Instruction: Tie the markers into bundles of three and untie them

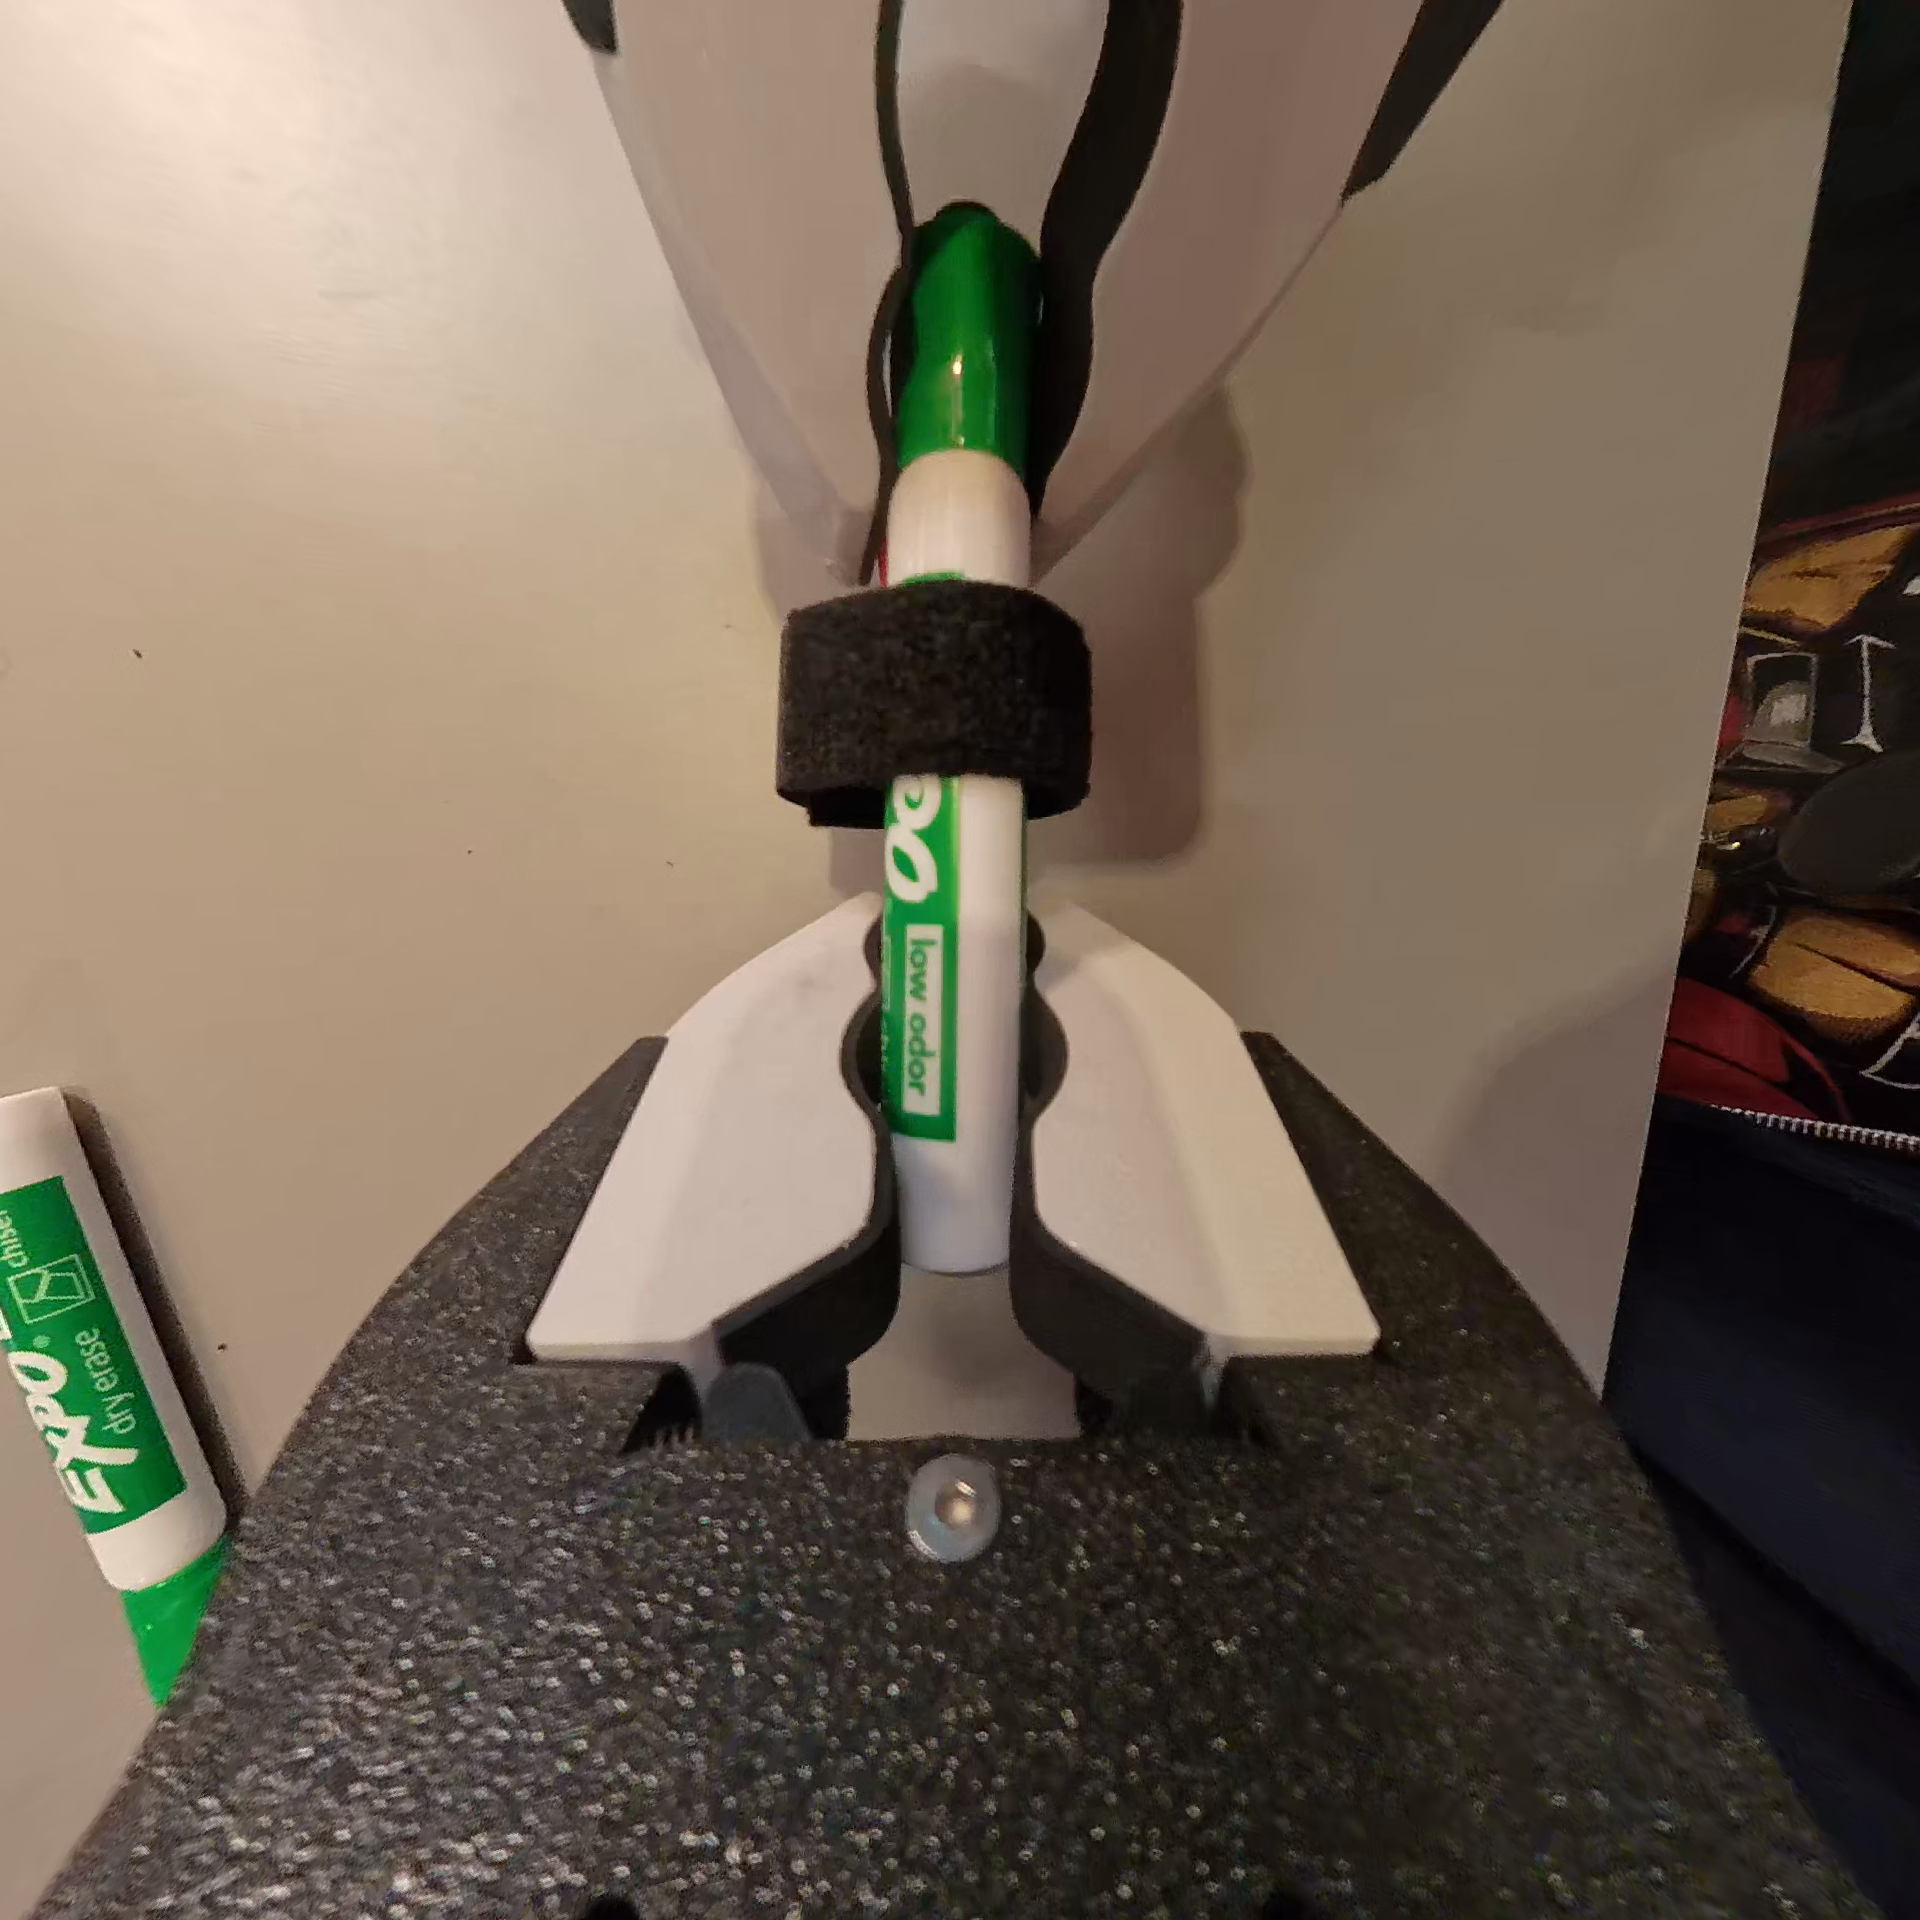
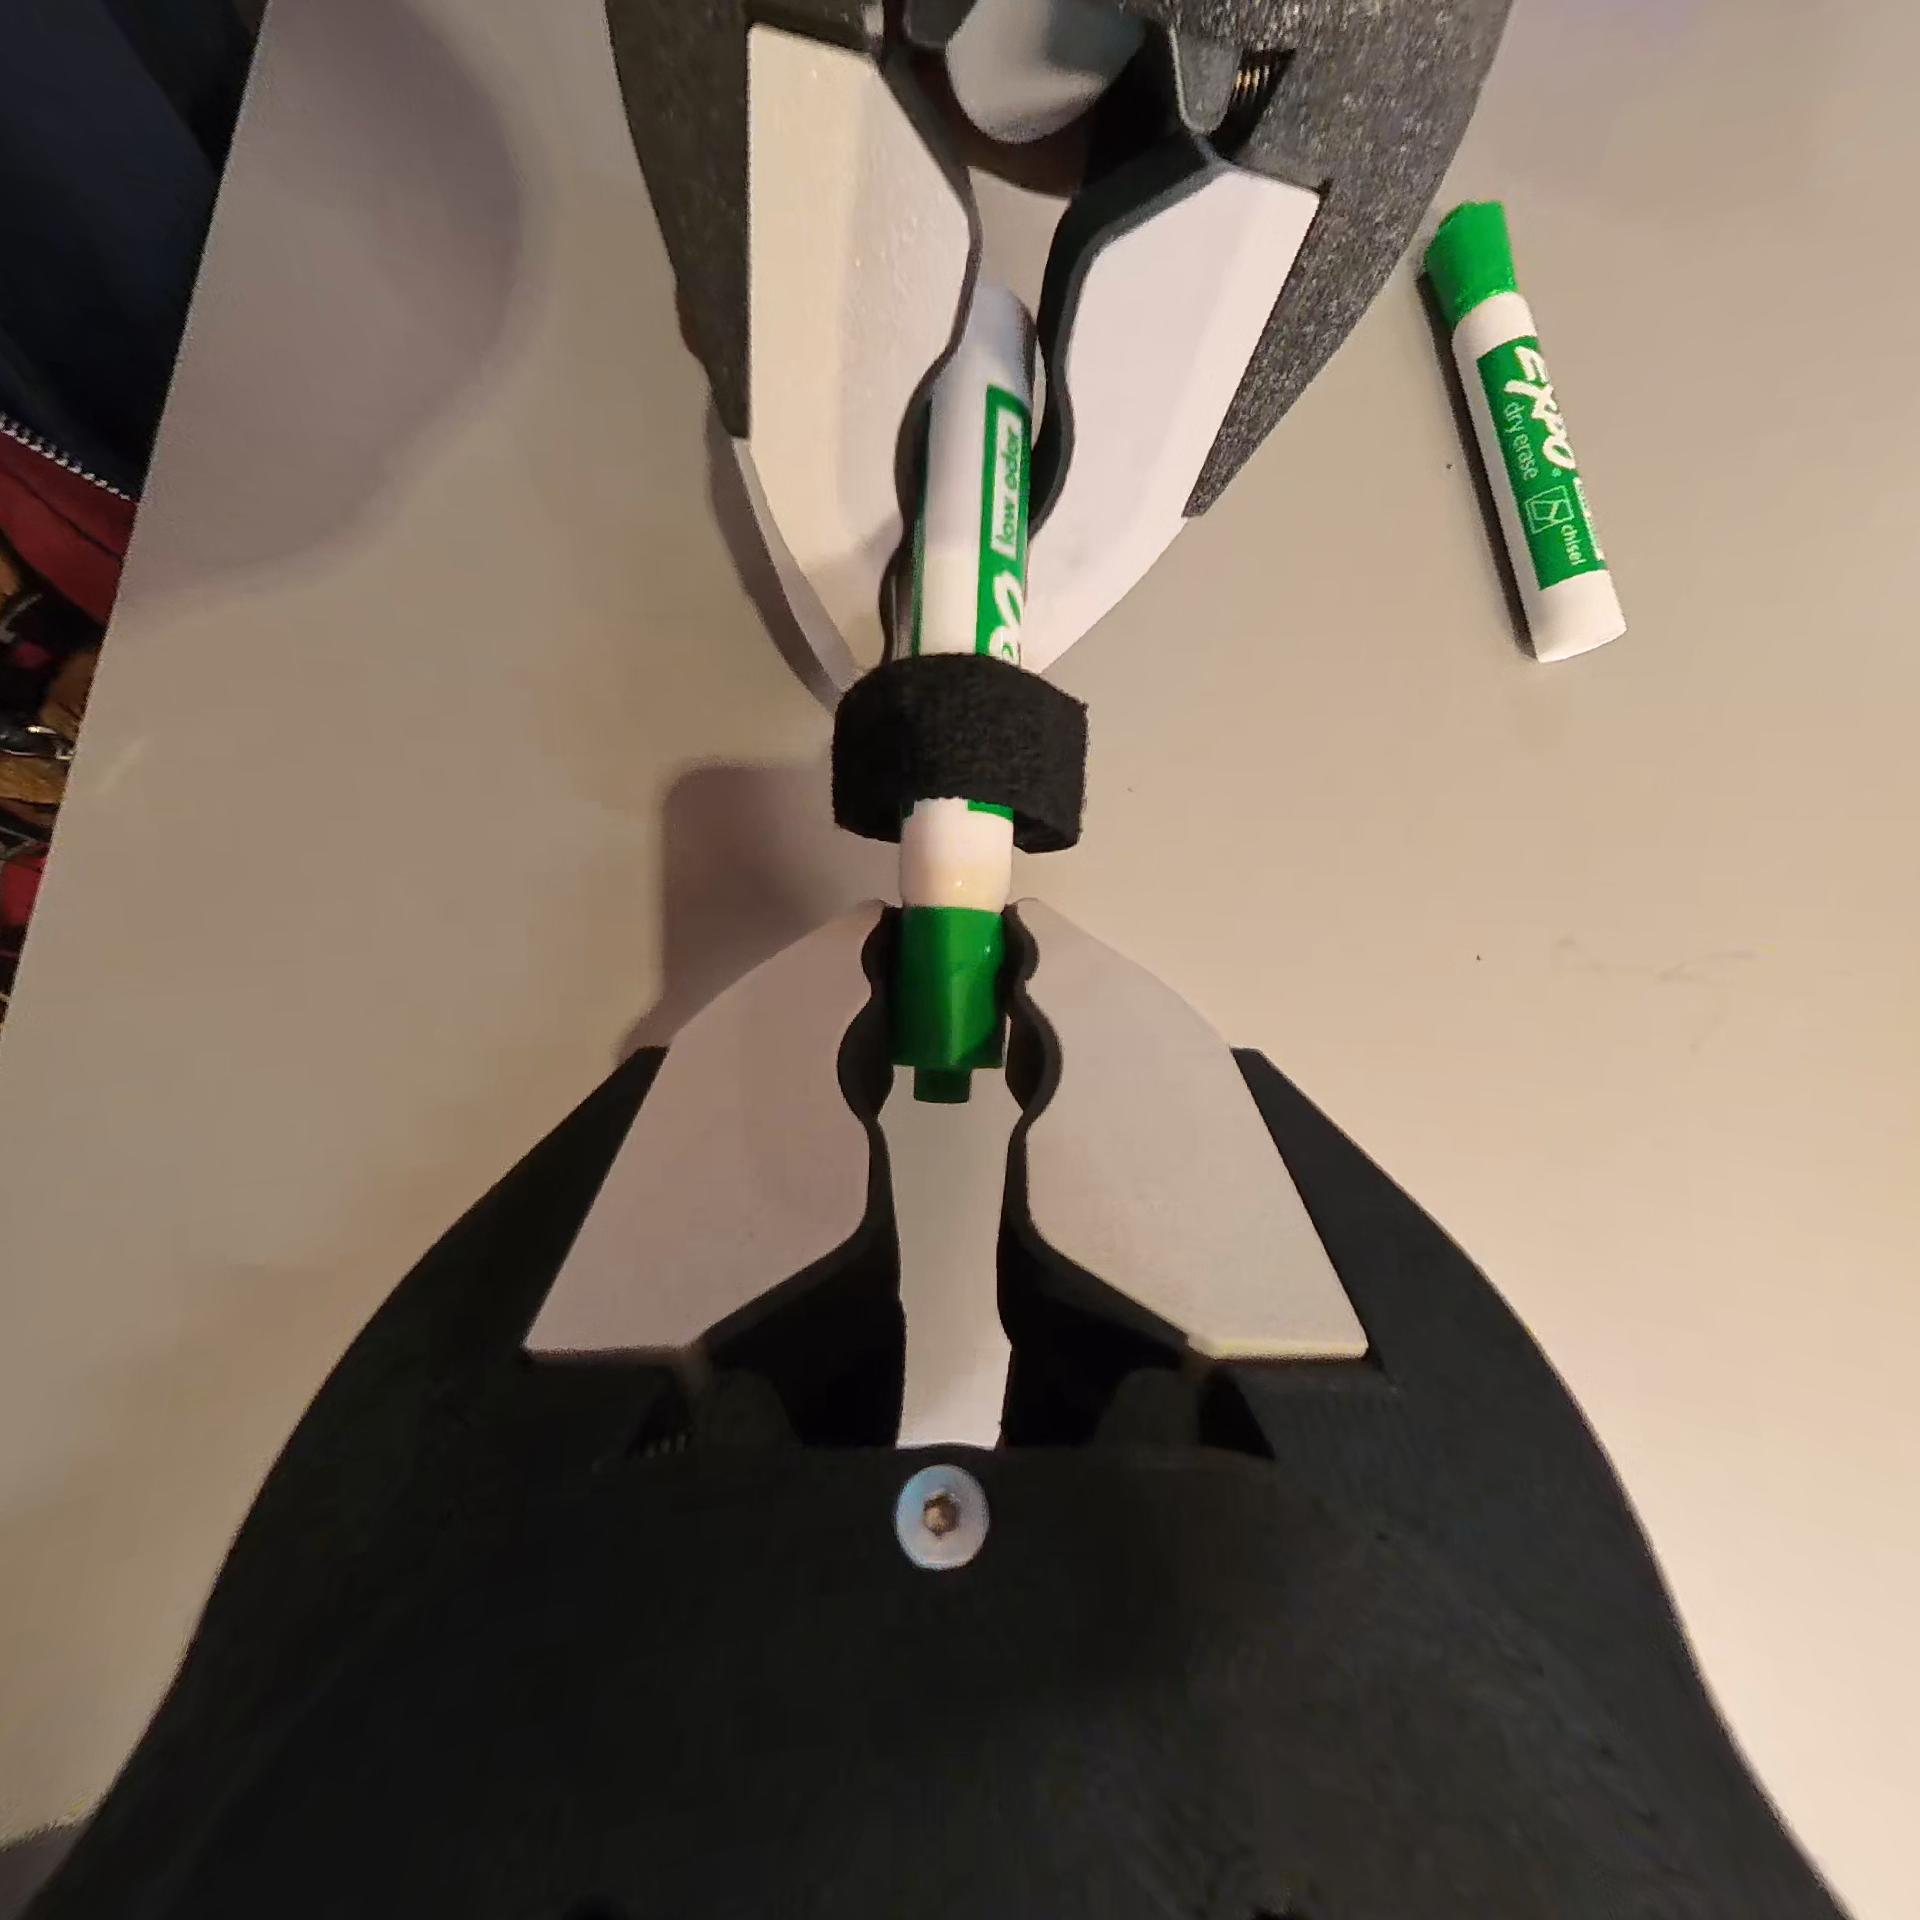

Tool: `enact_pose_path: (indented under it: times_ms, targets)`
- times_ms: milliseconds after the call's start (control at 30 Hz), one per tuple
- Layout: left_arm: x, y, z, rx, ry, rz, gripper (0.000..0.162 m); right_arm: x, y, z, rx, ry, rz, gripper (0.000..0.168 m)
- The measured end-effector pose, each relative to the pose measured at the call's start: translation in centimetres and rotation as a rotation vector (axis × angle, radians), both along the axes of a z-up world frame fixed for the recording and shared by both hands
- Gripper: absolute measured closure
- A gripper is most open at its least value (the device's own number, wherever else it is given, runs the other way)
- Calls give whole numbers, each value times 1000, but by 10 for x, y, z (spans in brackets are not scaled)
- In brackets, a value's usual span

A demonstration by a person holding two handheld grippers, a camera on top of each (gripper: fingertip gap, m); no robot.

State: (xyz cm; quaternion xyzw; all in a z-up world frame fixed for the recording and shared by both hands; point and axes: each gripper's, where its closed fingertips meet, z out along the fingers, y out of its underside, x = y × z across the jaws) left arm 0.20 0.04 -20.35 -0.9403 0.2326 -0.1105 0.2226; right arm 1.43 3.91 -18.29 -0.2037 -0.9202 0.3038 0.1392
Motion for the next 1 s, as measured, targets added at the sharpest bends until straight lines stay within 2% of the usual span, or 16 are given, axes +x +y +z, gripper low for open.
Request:
enact_pose_path:
  times_ms: [100,233,567,767,1000]
  targets:
    - [-2,0,0,0,7,6,143,-1,0,2,-19,16,-4,151]
    - [-9,-1,-6,-18,55,12,135,-2,2,5,-41,26,-8,151]
    - [-12,-3,-6,-14,50,7,140,-1,8,9,-79,35,-25,151]
    - [-14,-3,-7,-34,103,-6,141,-2,10,-2,27,30,-28,151]
    - [-10,-2,-10,-45,101,-13,141,-1,4,-4,58,4,-10,148]
